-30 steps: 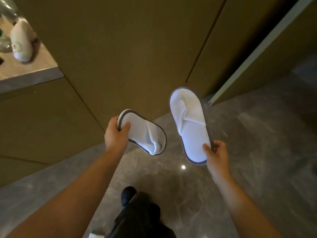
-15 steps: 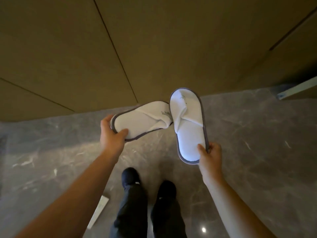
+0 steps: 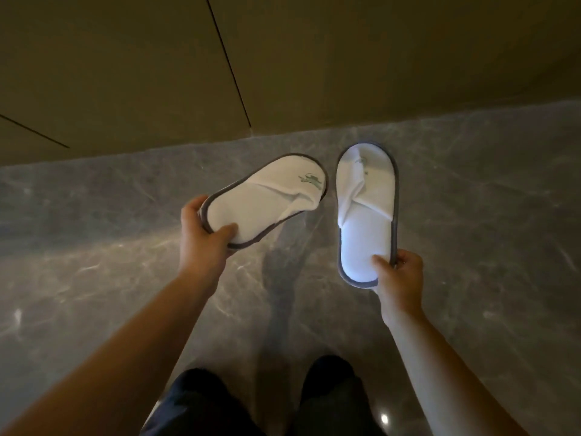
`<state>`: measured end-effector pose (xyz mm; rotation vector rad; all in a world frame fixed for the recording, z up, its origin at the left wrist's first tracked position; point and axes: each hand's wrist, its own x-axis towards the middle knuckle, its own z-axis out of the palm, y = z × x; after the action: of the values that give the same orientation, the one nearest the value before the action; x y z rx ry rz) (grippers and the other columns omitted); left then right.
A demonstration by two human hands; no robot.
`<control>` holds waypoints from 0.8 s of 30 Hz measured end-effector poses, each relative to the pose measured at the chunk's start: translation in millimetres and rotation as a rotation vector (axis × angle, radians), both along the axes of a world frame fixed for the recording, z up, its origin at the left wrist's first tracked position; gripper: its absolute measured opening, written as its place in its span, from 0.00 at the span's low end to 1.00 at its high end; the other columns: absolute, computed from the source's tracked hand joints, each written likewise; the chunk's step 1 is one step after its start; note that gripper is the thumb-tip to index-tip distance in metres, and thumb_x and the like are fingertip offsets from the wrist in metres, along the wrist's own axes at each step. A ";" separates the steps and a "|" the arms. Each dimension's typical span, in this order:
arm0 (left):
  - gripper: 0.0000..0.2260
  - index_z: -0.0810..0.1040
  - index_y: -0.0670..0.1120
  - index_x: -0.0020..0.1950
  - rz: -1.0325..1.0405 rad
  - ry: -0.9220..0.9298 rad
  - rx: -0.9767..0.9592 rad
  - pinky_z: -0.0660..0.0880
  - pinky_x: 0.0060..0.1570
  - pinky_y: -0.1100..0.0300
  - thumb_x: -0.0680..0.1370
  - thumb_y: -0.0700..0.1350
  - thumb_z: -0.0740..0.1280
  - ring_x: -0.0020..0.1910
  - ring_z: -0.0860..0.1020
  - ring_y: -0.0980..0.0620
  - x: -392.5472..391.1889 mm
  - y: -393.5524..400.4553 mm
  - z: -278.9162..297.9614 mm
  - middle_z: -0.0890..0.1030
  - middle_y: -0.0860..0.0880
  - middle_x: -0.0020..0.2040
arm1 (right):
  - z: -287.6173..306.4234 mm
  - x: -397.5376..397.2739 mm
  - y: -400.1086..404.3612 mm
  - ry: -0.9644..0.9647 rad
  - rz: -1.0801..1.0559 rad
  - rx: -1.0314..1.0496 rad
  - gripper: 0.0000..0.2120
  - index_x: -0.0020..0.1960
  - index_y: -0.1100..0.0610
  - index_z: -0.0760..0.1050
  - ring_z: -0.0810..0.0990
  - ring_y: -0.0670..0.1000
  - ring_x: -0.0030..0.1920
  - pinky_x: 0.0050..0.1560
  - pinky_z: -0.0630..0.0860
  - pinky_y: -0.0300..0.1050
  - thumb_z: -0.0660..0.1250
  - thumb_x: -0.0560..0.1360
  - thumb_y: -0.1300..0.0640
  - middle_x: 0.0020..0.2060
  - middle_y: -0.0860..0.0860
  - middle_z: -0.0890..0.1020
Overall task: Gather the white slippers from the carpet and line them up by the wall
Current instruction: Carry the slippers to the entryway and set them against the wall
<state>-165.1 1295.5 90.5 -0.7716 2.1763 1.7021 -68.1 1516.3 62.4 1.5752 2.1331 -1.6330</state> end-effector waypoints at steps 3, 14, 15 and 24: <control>0.22 0.65 0.53 0.56 -0.017 0.018 0.030 0.77 0.38 0.52 0.70 0.32 0.65 0.54 0.72 0.47 -10.6 2.7 -62.4 0.69 0.49 0.55 | -62.5 -18.1 15.5 0.039 -0.068 0.044 0.15 0.54 0.71 0.68 0.77 0.64 0.51 0.46 0.74 0.49 0.65 0.70 0.65 0.50 0.65 0.77; 0.21 0.64 0.52 0.58 -0.125 0.075 0.256 0.76 0.36 0.55 0.71 0.33 0.64 0.51 0.73 0.48 -72.7 47.0 -172.6 0.69 0.47 0.56 | -163.2 -54.0 40.5 0.013 -0.124 0.219 0.19 0.54 0.67 0.68 0.73 0.59 0.51 0.51 0.73 0.50 0.71 0.67 0.63 0.51 0.60 0.73; 0.21 0.64 0.52 0.58 -0.121 0.069 0.284 0.76 0.36 0.55 0.71 0.33 0.64 0.51 0.73 0.49 -72.3 50.5 -171.7 0.70 0.48 0.55 | -157.6 -54.1 37.3 -0.030 -0.066 0.289 0.23 0.57 0.67 0.68 0.73 0.61 0.55 0.54 0.73 0.52 0.72 0.66 0.62 0.54 0.62 0.74; 0.21 0.67 0.58 0.48 -0.236 0.042 0.410 0.81 0.33 0.60 0.70 0.33 0.66 0.49 0.74 0.51 -40.6 42.3 -172.1 0.72 0.51 0.50 | -125.5 -103.7 -44.0 0.217 -0.053 -0.487 0.14 0.59 0.56 0.69 0.77 0.54 0.53 0.49 0.78 0.49 0.63 0.74 0.60 0.52 0.54 0.78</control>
<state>-205.7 1337.8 -81.6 -0.3599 1.7663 1.9535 -171.7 1472.3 -63.1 1.3608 1.5940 -2.2101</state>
